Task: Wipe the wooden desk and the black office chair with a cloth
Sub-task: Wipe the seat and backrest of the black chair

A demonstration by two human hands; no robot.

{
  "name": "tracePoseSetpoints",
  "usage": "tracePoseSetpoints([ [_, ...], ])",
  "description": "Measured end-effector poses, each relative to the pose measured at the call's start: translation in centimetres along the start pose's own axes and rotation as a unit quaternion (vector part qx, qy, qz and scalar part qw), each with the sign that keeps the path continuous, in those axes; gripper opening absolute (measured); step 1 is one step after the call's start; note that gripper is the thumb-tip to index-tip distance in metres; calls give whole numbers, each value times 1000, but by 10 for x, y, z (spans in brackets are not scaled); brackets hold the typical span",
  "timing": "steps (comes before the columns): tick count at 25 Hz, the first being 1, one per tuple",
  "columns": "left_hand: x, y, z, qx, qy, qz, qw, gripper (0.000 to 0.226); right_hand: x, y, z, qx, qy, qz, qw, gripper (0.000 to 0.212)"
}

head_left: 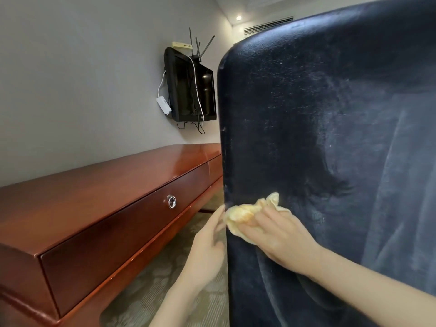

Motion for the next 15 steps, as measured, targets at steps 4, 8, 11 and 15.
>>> tracePoseSetpoints([
  [4,-22,10,-9,-17,-17,186,982,77,-6,17,-45,49,91,-92,990,29],
  [8,-79,12,-6,-63,-130,421,895,95,-65,50,-44,27,86,-107,990,32],
  [11,-116,8,-4,-116,-190,526,821,100,-118,86,-9,-44,-3,-23,999,26],
  [15,-143,3,7,-158,-205,574,777,99,-157,136,39,-216,-122,2,969,17],
])
Point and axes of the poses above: each hand's wrist, its own z-axis towards the middle knuckle, its own y-axis out of the back of the hand, x = y × z, the point moved 9 cm from there along z, towards the middle knuckle, and after that the axes turned 8 degrees about x, right-handed, at the moved point
